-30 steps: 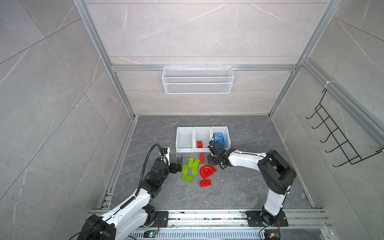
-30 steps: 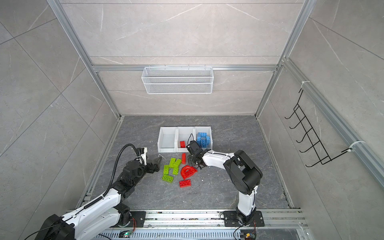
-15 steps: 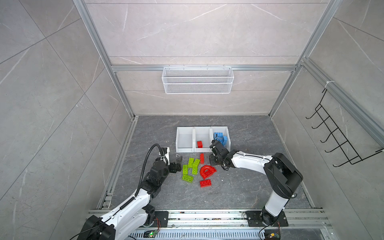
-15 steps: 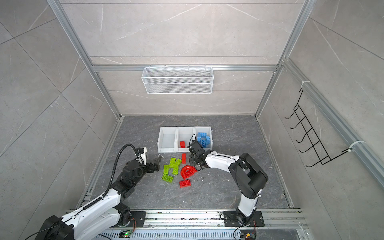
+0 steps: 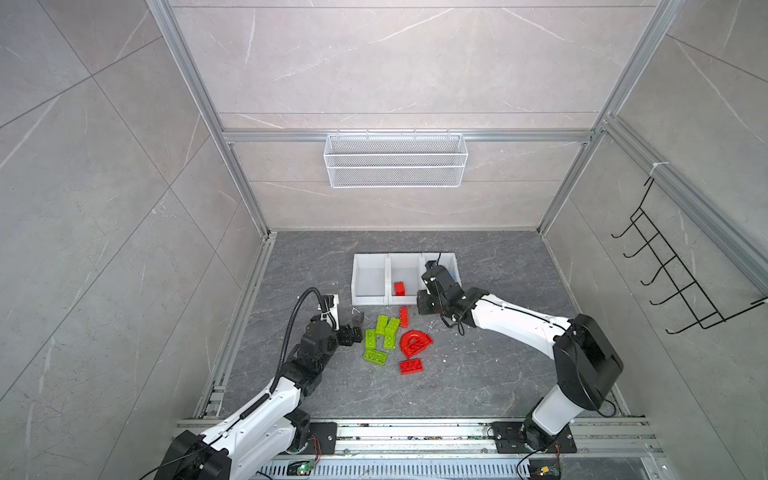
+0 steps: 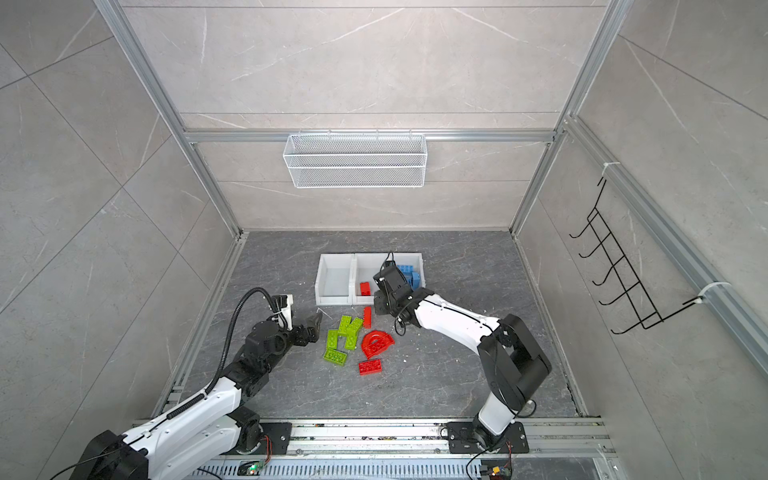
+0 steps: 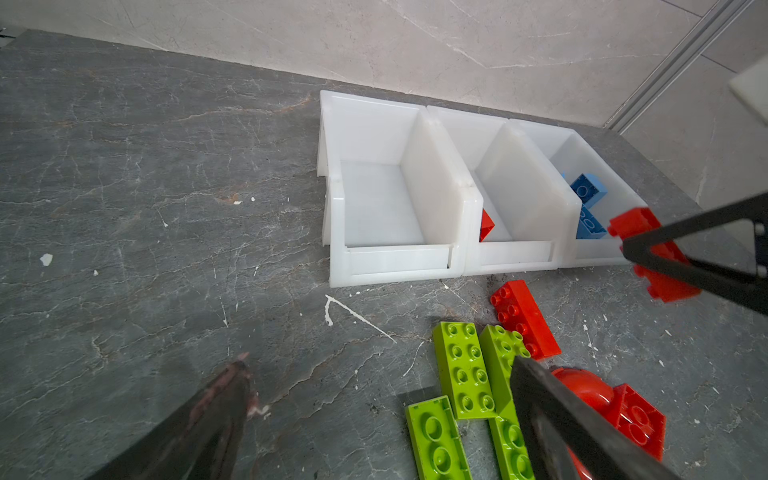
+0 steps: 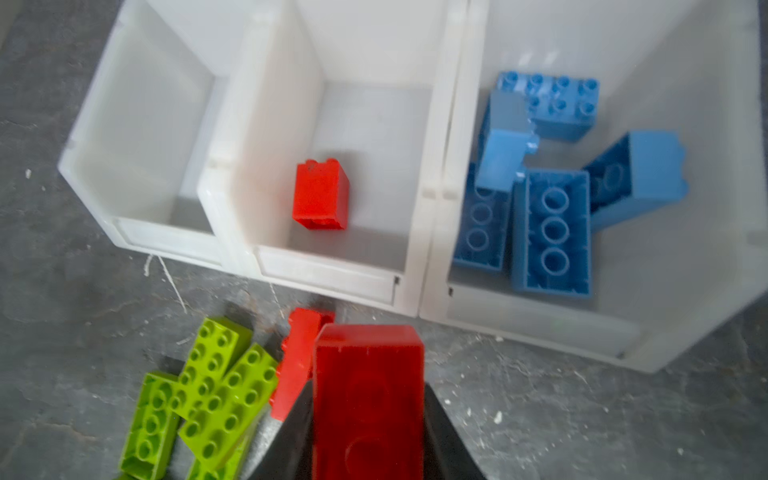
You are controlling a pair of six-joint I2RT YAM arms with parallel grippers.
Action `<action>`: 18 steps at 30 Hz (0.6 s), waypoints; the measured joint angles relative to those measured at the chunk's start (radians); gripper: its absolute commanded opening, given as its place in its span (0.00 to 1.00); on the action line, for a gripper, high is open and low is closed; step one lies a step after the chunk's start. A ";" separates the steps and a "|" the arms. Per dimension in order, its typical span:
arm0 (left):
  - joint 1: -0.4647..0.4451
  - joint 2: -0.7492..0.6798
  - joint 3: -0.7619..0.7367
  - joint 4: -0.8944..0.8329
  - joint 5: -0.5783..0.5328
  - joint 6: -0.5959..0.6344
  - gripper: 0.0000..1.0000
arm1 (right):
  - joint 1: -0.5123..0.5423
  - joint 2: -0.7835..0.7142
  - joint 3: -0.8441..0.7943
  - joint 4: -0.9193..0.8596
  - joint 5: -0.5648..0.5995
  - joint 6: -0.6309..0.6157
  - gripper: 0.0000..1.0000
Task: Sort the legos into containers by color
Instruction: 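Lift the red 2x4 brick over the middle compartment of the bin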
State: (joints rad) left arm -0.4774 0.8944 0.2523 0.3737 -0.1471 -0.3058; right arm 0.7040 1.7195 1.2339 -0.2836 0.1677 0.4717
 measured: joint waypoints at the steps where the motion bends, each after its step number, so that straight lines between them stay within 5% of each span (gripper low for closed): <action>1: 0.000 0.000 0.000 0.000 0.000 0.000 1.00 | 0.001 0.028 0.053 -0.008 0.005 -0.001 0.22; 7: 0.000 0.000 0.000 0.000 0.000 -0.001 1.00 | 0.000 0.188 0.305 -0.066 0.036 -0.019 0.22; 18: 0.000 -0.002 0.000 0.001 -0.001 -0.009 1.00 | -0.011 0.332 0.421 -0.130 0.069 -0.020 0.22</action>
State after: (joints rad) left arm -0.4774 0.8925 0.2523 0.3744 -0.1478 -0.3145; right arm 0.6930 2.0518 1.6547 -0.4137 0.2367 0.4519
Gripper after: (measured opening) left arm 0.996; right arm 0.347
